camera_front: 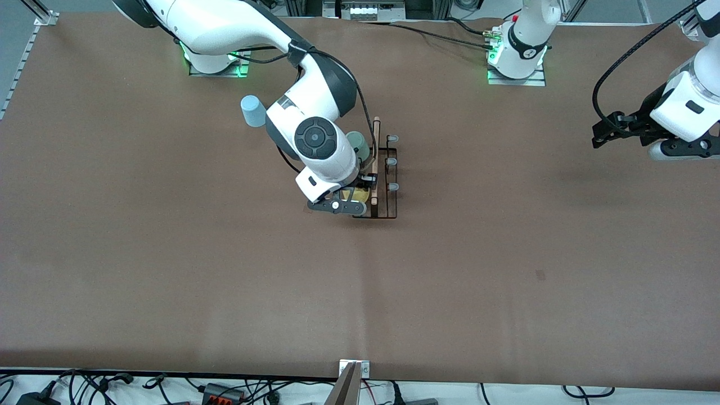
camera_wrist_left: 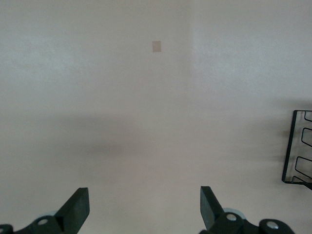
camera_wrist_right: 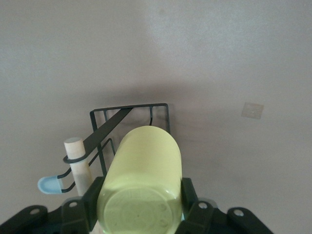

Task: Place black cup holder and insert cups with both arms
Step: 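Lower the yellow cup onto a rack peg below the teal cup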

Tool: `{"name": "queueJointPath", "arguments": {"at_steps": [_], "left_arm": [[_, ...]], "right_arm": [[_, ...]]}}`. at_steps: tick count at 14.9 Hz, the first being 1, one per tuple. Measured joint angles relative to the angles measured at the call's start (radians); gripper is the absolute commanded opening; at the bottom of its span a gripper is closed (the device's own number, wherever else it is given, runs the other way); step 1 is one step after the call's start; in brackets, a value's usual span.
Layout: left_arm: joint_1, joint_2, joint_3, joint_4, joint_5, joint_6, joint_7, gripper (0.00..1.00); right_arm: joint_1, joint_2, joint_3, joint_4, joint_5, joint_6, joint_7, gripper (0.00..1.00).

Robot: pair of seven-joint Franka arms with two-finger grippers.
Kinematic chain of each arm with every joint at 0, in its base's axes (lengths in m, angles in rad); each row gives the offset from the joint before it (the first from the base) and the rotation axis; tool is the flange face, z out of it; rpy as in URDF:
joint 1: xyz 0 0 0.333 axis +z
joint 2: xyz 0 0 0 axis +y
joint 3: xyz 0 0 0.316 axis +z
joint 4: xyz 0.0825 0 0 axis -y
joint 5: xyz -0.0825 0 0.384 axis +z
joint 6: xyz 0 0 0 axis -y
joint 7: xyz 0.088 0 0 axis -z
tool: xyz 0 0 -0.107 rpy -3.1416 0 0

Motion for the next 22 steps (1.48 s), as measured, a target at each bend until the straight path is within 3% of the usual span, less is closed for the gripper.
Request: {"name": "queueJointPath", "arguments": {"at_steps": [9,14,15,16,17,22], "left_arm": [[0.0,0.0,0.0,0.0,0.0,0.0,0.0,1.0],[0.001,0.0,0.0,0.0,0.0,0.0,0.0,1.0],[0.001,0.0,0.0,0.0,0.0,0.0,0.0,1.0],[0.001,0.0,0.0,0.0,0.0,0.0,0.0,1.0],[0.001,0.0,0.0,0.0,0.0,0.0,0.0,1.0],[0.001,0.0,0.0,0.0,0.0,0.0,0.0,1.0]], "right_arm": [[0.003,0.027,-0.004,-0.004,-0.022,0.028,0.0,0.3],[0.005,0.033,-0.005,-0.009,-0.023,0.031,0.0,0.4],[0.006,0.034,-0.005,-0.011,-0.023,0.031,0.0,0.52],[0.006,0.035,-0.005,-0.012,-0.023,0.031,0.0,0.96],[0.006,0.035,-0.005,-0.012,-0.023,0.032,0.003,1.0],[0.0,0.016,-0.013,-0.004,-0.034,0.033,0.035,1.0]]}}
